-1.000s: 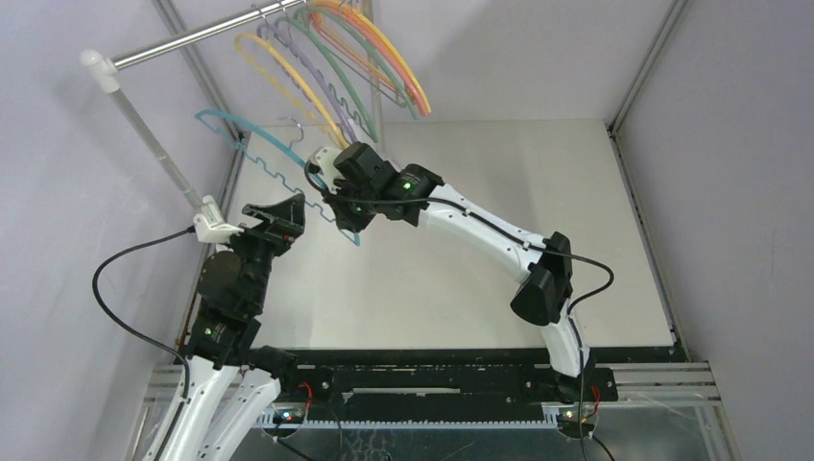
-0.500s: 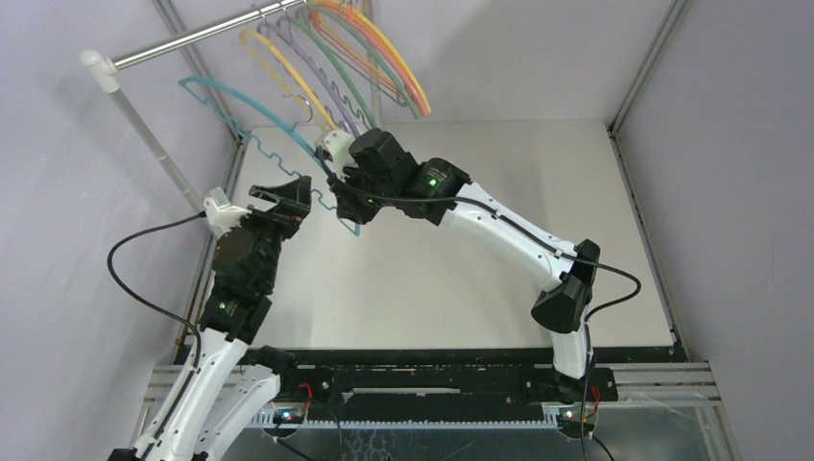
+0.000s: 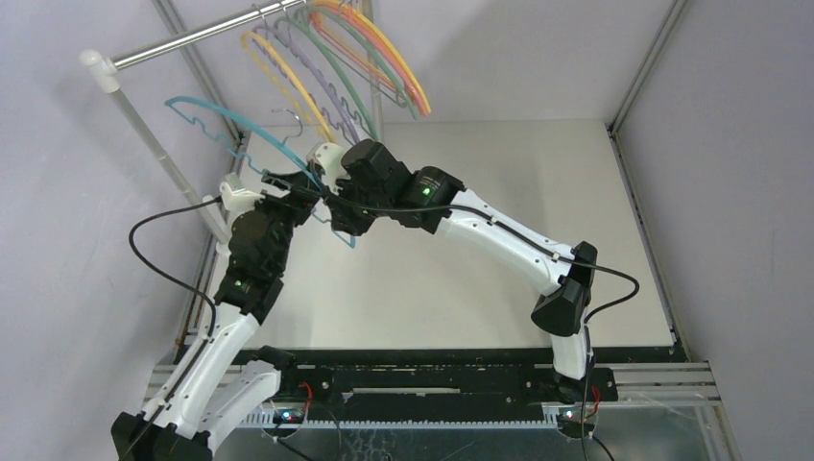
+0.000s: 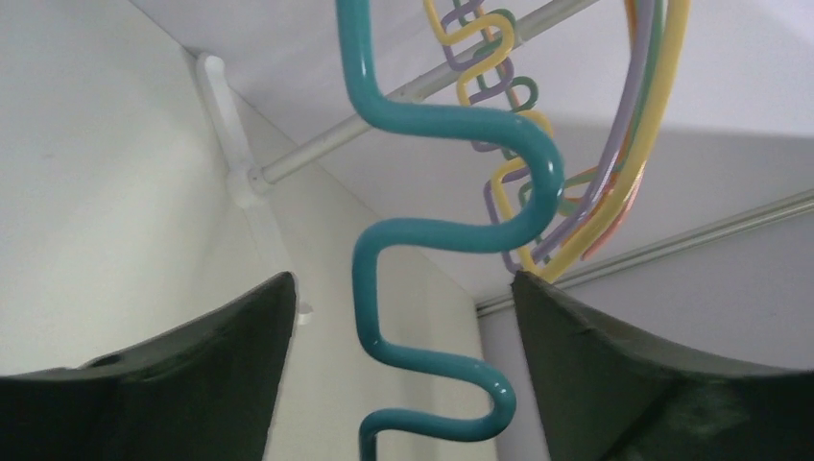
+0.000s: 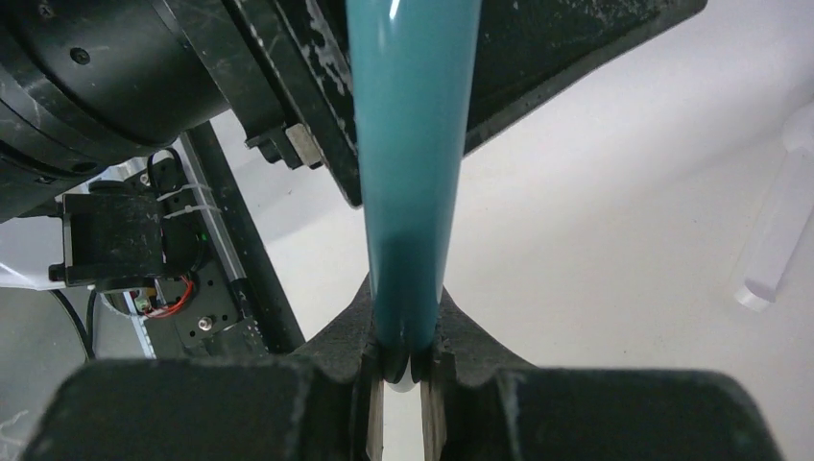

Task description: Organize the hangers

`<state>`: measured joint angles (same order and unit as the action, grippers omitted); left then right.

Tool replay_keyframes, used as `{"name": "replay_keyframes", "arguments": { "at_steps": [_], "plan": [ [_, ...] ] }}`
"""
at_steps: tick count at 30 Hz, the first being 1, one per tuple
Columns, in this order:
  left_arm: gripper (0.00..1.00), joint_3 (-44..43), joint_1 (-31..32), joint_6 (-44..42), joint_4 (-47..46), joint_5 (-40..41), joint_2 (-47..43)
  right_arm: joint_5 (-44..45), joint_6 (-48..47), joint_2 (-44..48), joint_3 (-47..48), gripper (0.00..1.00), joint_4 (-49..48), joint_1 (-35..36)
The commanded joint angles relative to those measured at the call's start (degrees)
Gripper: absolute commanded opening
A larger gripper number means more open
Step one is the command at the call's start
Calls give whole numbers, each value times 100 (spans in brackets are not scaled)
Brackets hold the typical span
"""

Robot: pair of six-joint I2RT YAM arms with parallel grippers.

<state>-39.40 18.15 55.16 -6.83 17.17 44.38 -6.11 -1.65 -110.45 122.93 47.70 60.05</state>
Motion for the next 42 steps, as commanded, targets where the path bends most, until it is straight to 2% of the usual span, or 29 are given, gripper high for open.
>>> {"name": "replay_keyframes", "arguments": {
  "at_steps": [1, 4, 8, 11, 13, 16, 20, 21, 23, 27, 29, 31, 37, 42],
  "plan": [
    [79, -251, -94, 204, -697, -231, 87, 4, -35, 357, 151, 0, -356, 44],
    [53, -230, -118, 345, -764, -271, 174, 12, -41, 358, 152, 0, -354, 50],
    [38, -214, -190, 470, -875, -411, 291, 22, -51, 341, 177, 0, -349, 46],
    [23, -107, -260, 578, -1165, -582, 384, 23, -50, 329, 215, 0, -350, 46],
    [1, -40, -337, 684, -1345, -685, 459, 51, -37, 315, 234, 0, -338, 43],
    [0, 5, -450, 754, -1560, -901, 597, 177, -28, 336, 231, 2, -302, 47],
    [0, 144, -610, 896, -1870, -1054, 650, 588, 9, 412, 152, 13, -271, 44],
    [0, 200, -663, 957, -2011, -1099, 658, 743, 30, 437, 126, 20, -258, 42],
    [0, 341, -786, 1095, -2318, -1208, 660, 1133, 89, 475, 94, 41, -196, 45],
    [0, 500, -1037, 1309, -2682, -1367, 660, 1696, 101, 639, -62, 73, -70, 53],
    [0, 527, -1124, 1351, -2770, -1419, 655, 1836, 119, 872, -439, 89, -195, 52],
    [0, 530, -1219, 1367, -2824, -1469, 651, 1943, 161, 1204, -944, 99, -476, 43],
    [0, 356, -1519, 1595, -3141, -1862, 930, 1913, 354, 1910, -1781, 100, -851, -130],
    [0, -258, -1789, 1793, -3290, -2475, 1465, 1954, 389, 2164, -2096, 100, -842, -282]
  ]
}}
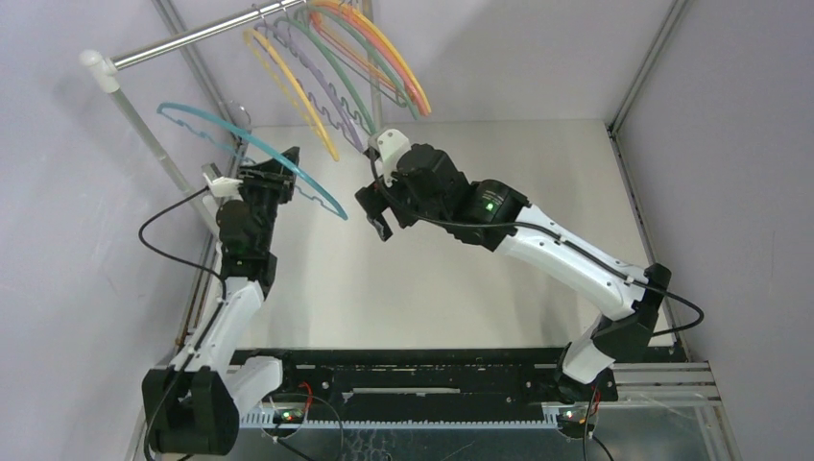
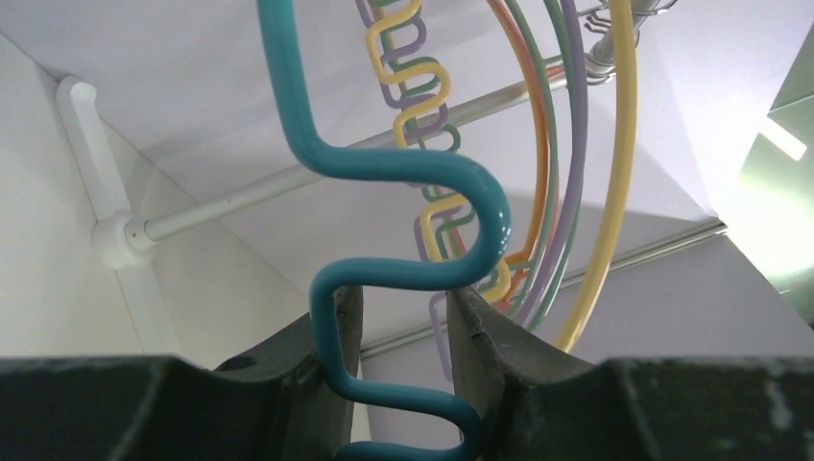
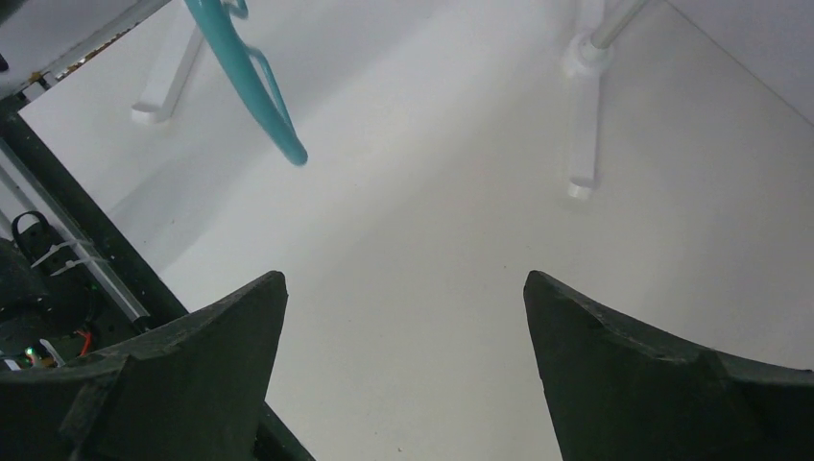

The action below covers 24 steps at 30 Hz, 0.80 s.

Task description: Organize the hangers

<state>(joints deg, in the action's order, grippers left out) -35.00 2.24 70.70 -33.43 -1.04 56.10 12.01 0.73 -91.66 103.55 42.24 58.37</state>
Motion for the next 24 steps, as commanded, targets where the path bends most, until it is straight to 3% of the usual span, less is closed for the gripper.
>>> {"name": "replay_keyframes", "arguments": {
  "at_steps": [1, 14, 24],
  "plan": [
    [0, -839, -248, 297, -645, -776, 415, 139, 159, 312, -185, 100, -300, -140],
    [0, -2664, -589, 524, 40, -1531, 1620, 126, 128, 308, -179, 100, -374, -274],
    [0, -3291, -637, 863, 535, -1535, 2106, 149, 53, 192, -70, 100, -358, -386]
  ]
}}
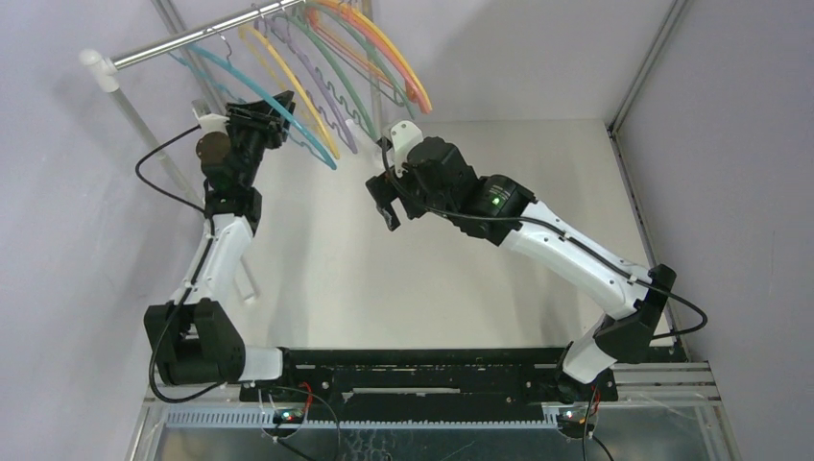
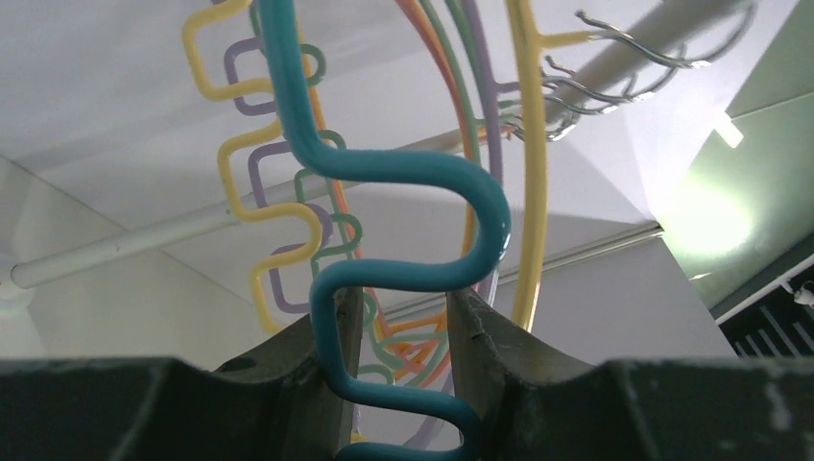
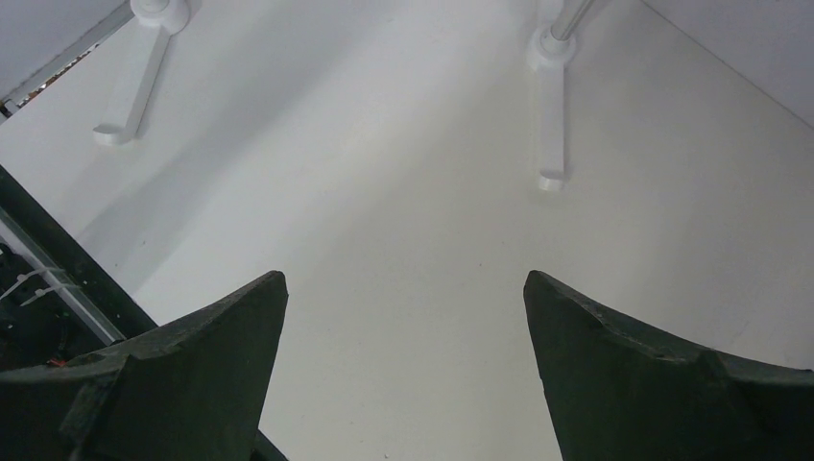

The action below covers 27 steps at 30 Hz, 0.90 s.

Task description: Organize the hangers

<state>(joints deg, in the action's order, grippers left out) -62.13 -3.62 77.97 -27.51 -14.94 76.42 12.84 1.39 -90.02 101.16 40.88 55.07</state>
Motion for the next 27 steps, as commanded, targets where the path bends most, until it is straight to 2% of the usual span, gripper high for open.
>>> {"name": "replay_keyframes", "arguments": {
  "at_steps": [1, 13, 23, 26, 27],
  "plan": [
    [0, -666, -59, 145, 20, -137, 121, 58, -22, 8, 187, 100, -221, -59],
    [0, -1610, -76, 551, 1014, 96, 700, -13, -130, -261, 419, 100, -178, -133],
    [0, -1285, -185, 953, 1268, 244, 995, -223, -98, -314, 431, 99, -111, -307],
    [1, -1242, -183, 733, 1408, 264, 993, -299, -51, -343, 422, 99, -83, -365],
    [4, -1267, -185, 593, 1503, 288, 974, -358, -16, -348, 422, 98, -69, -392]
  ]
}}
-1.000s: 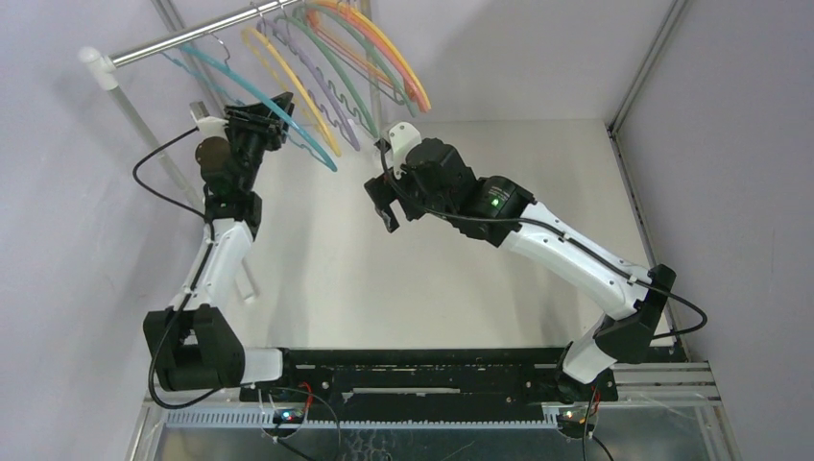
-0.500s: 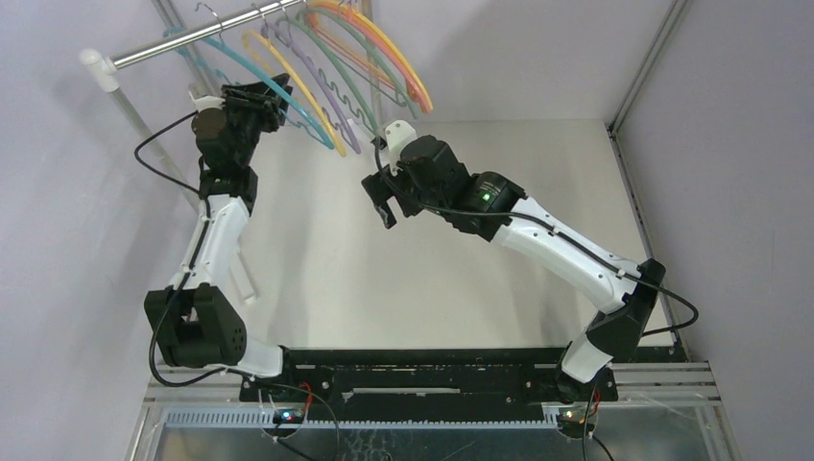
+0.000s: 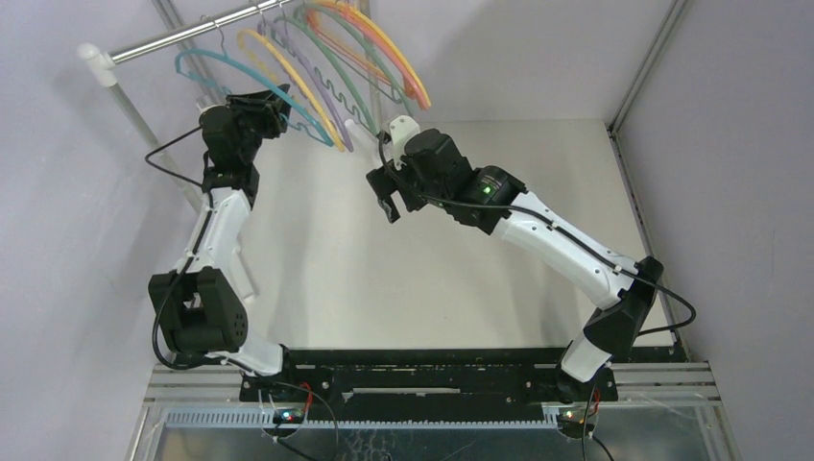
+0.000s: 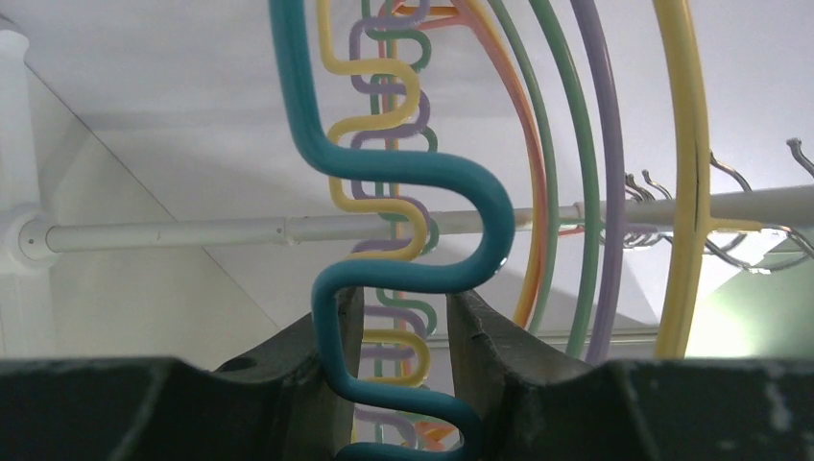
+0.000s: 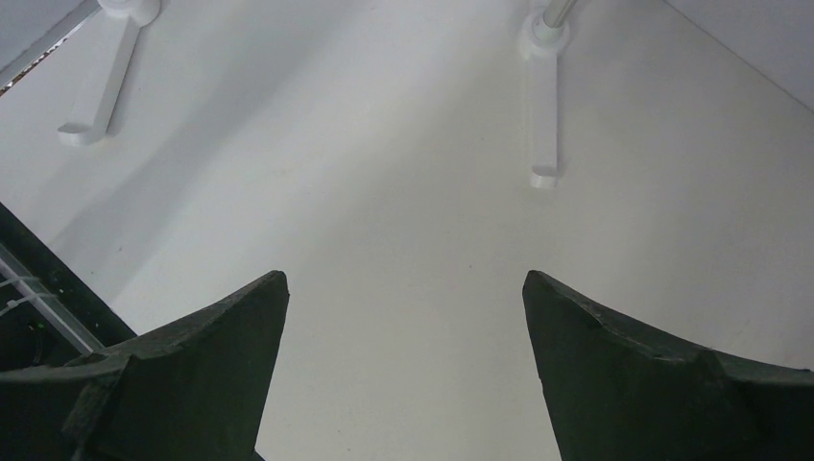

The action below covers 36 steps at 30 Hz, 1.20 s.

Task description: Organize the hangers

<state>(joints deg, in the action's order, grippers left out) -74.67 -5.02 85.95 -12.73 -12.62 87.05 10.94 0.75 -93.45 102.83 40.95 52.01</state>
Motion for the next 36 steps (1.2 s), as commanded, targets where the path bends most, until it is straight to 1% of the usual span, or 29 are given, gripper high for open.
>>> {"name": "replay_keyframes", "arguments": {
  "at_steps": [1, 4, 5, 6, 7, 8, 9, 10, 11, 14, 18, 21, 25, 31, 33, 36],
  "plan": [
    [11, -37, -46, -364, 110, 68, -117, -226, 81, -22, 255, 98, -64, -114],
    [23, -129, -53, -900, 226, 99, -239, -443, 201, -41, 255, 100, -38, -205],
    [29, -127, -55, -1046, 223, 109, -292, -503, 232, -46, 255, 100, -23, -222],
    [40, -153, -65, -1186, 208, 92, -336, -551, 252, -50, 251, 100, -13, -238],
    [57, -169, -82, -1268, 197, 26, -367, -577, 265, -55, 247, 100, 3, -243],
    [68, -170, -98, -1311, 106, -67, -378, -599, 274, -63, 240, 100, 19, -245],
    [82, -167, -119, -1316, -7, -161, -381, -617, 275, -62, 226, 100, 31, -245],
    [92, -163, -143, -1309, -91, -256, -392, -633, 283, -60, 209, 100, 40, -251],
    [99, -168, -160, -1297, -194, -358, -390, -653, 291, -59, 197, 100, 52, -251],
    [99, -191, -197, -1344, -242, -554, -458, -647, 329, -49, 132, 100, 57, -244],
    [100, -158, -199, -1697, 313, -603, -662, -627, 397, 37, 14, 100, 54, -244],
    [99, 253, -206, -1886, 403, -570, -932, -644, 439, 132, -153, 100, 22, -236],
    [99, 915, -209, -2285, 559, -323, -1329, -757, 512, 299, -463, 100, -70, -235],
    [100, 1631, -321, -2339, 252, -115, -1720, -801, 531, 471, -790, 100, -111, -228],
    [100, 1787, -404, -2209, -19, -181, -1766, -758, 531, 513, -888, 100, -96, -214],
    [99, 1869, -489, -2171, -182, -197, -1823, -713, 552, 580, -1022, 100, -125, -192]
  ]
}}
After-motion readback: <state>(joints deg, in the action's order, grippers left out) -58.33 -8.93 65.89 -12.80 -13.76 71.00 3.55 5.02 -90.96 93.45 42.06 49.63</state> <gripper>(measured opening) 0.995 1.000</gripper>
